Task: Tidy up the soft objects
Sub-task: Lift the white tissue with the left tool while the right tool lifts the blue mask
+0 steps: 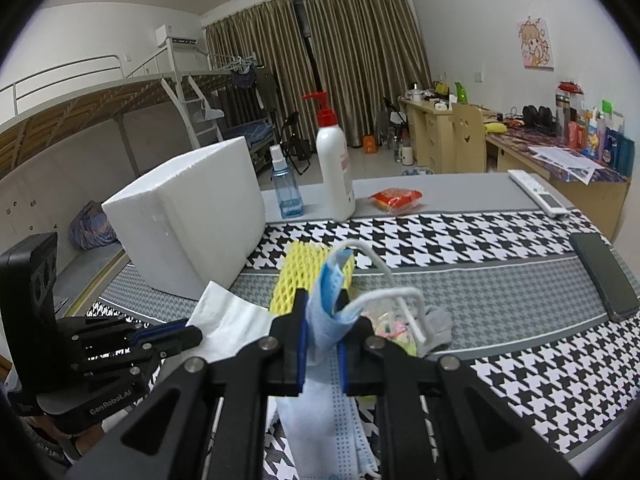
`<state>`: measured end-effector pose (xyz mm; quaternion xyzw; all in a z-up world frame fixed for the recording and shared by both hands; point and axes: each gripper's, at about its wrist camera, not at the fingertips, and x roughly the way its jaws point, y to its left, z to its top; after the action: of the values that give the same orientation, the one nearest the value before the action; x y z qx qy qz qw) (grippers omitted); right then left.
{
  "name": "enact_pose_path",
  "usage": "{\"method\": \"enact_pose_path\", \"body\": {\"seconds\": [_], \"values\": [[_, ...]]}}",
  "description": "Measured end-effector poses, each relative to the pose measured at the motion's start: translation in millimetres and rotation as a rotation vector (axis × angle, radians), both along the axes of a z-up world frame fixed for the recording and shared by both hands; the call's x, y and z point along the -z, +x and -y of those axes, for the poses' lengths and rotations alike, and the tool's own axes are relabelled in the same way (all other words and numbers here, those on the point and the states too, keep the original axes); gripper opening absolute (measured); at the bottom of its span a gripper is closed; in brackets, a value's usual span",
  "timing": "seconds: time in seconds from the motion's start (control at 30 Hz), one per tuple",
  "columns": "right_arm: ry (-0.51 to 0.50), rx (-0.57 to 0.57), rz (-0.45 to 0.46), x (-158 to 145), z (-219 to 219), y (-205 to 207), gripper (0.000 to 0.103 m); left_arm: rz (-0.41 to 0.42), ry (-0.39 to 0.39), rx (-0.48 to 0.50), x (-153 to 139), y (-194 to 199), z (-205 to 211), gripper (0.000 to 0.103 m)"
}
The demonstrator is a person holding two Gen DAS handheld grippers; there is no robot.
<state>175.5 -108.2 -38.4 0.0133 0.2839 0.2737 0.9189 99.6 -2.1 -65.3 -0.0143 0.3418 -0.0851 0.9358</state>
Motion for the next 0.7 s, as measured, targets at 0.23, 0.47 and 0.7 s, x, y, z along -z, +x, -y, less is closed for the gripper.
{"method": "enact_pose_path", "body": {"seconds": [0.23, 0.47, 0.7], "values": [[0.002, -0.006, 0.024, -5, -2, -4, 0.015, 0.047, -0.001, -0.002, -16, -7, -6, 0.005], [-0.005, -0.014, 0.045, -10, -7, -10, 0.015, 0.098, 0.015, -0.012, -32, -12, -9, 0.005], [0.003, -0.023, 0.067, -17, -9, -11, 0.015, 0.144, 0.029, -0.034, -46, -14, -13, 0.004]]}}
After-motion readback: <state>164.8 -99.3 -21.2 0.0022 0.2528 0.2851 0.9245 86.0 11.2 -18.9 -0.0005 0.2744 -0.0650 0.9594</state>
